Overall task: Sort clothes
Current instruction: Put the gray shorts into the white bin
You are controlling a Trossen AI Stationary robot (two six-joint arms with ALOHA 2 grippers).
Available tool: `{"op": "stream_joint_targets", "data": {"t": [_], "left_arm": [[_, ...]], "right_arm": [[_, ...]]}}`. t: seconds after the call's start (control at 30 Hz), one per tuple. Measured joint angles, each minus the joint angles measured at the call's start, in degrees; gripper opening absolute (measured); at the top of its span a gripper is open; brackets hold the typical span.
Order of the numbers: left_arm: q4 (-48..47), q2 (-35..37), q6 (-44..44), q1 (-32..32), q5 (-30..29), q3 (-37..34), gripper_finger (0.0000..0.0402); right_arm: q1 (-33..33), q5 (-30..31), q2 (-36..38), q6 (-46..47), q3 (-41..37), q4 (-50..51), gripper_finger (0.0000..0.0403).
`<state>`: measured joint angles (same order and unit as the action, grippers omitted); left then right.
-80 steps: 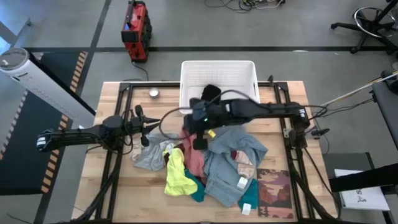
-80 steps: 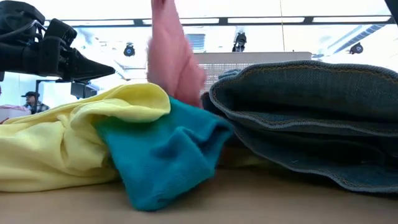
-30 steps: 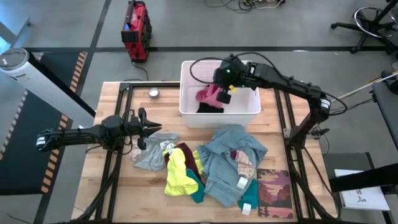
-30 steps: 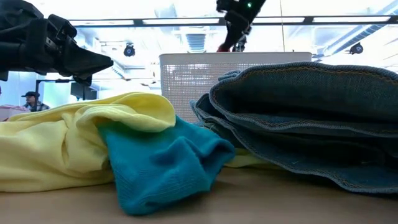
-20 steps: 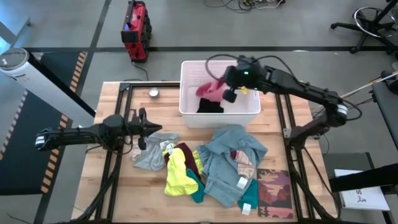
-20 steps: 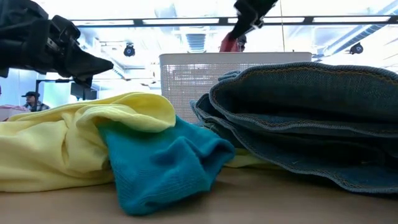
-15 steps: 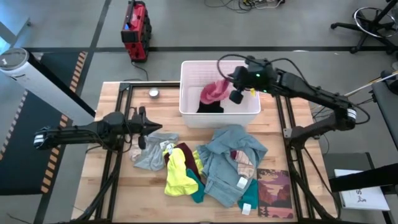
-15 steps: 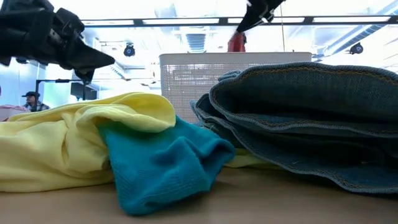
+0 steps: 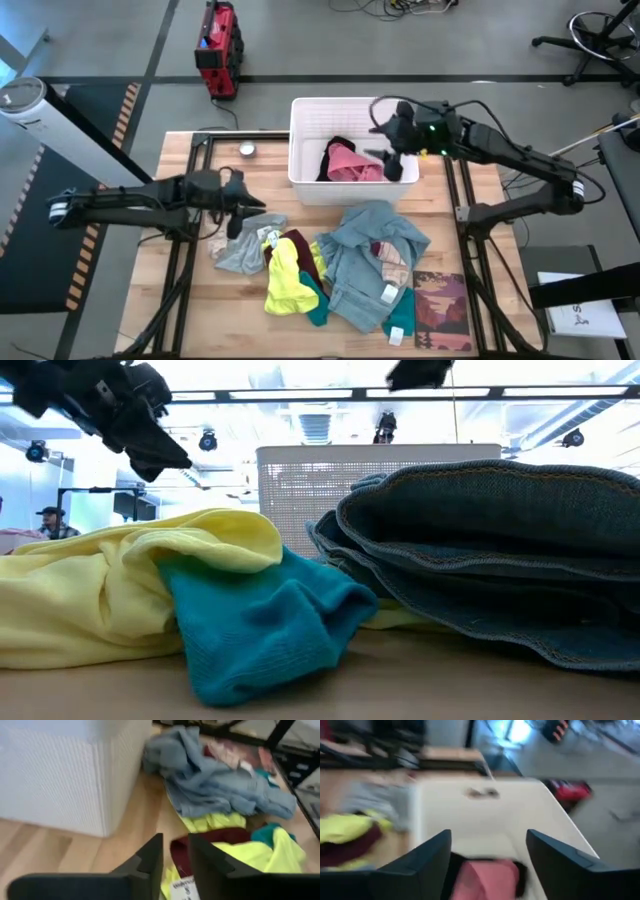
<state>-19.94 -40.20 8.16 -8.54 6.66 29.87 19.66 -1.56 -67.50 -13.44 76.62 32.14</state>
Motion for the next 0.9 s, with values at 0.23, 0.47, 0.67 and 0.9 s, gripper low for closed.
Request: {"op": "stream_joint_targets", "data": {"t": [0.23,0.47,0.67,0.9], "left_arm": [[-14.9,-10.1,4.0,1.4,-7.2,6.5,0.0169],[-18.9,-16.4,6.3,3.0,-7.7,6.7,0.0193],[-15.8,-17.6,4.4,5.5,-8.8,4.7,0.0185],[-16.2,-17.6,6.9,5.9,-8.7,2.1,0.0188]], "right_arm": [[-7.1,0.1,4.9,-1.0,-0.3,0.3,0.0259],[-14.1,1.7,7.7,1.6,-4.9,0.3,0.024],[-19.9,3.5,10.1,5.0,-15.8,-7.9,0.0211],[-25.3,3.7,11.2,7.9,-30.0,-28.3,0.0188]]}}
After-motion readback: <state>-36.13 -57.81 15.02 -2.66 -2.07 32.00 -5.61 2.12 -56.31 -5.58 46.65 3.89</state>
